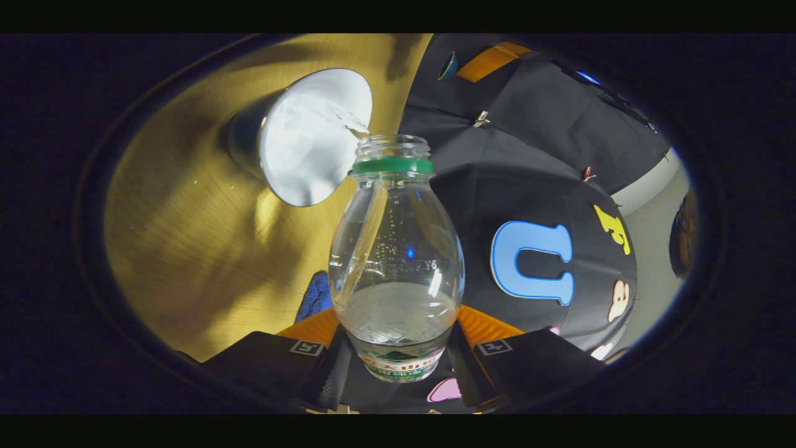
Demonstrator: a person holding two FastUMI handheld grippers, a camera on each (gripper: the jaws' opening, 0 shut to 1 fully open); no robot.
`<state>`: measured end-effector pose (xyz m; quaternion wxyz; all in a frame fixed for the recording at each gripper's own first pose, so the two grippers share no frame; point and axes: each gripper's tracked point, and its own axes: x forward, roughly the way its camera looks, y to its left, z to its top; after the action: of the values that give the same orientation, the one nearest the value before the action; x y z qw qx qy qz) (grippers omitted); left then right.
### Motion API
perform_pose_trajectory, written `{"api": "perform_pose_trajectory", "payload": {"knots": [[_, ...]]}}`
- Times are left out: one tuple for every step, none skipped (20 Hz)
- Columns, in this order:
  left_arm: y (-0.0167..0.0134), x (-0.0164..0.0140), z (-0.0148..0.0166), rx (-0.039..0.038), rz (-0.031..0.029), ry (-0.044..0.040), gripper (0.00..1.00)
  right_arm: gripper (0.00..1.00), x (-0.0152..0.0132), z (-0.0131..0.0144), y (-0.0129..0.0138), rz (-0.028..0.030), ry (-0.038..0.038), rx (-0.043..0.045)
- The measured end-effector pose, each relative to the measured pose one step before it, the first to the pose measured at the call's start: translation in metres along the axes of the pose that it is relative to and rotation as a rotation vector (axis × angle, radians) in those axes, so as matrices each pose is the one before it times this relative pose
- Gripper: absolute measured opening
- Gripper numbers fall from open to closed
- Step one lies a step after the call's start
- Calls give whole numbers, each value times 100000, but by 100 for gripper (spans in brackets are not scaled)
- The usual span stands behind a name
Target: Open the teacup lid with one hand, grasp the water bottle and pour water into the teacup with the other hand; after pouring, place the water bottle on the coaster and then close the teacup lid.
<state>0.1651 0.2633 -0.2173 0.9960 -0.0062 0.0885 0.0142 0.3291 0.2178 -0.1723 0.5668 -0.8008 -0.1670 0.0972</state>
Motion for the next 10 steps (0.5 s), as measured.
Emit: {"api": "perform_pose_trajectory", "payload": {"knots": [[-32, -40, -18, -18, 20, 31, 24, 73, 116, -71, -155, -570, -28, -824], [9, -8, 17, -89, 16, -77, 24, 73, 28, -60, -192, -602, -212, -893], [-24, -64, 100, -48, -39, -101, 27, 73, 120, -32, -249, -688, -197, -1054], [-60, -96, -66, 42, -42, -103, 24, 73, 42, -64, -218, -559, -456, -873], [-44, -2, 91, 93, -199, -145, 24, 73, 92, 45, -140, -528, -521, -928], [-36, -13, 83, 196, -116, -45, 24, 70, 89, 61, -164, -532, -730, -1143], [-57, -34, 105, 202, -109, -243, 24, 73, 77, 88, -208, -528, -1024, -1308], [-108, 12, 23, 131, -139, -252, 24, 73, 94, 50, -221, -758, -958, -1232], [-107, 49, -19, -60, -60, -140, 24, 73, 53, -18, -101, -184, -707, -722], [-9, -102, 3, -94, -50, -106, 24, 73, 142, 25, -75, -137, -376, -323]]}}
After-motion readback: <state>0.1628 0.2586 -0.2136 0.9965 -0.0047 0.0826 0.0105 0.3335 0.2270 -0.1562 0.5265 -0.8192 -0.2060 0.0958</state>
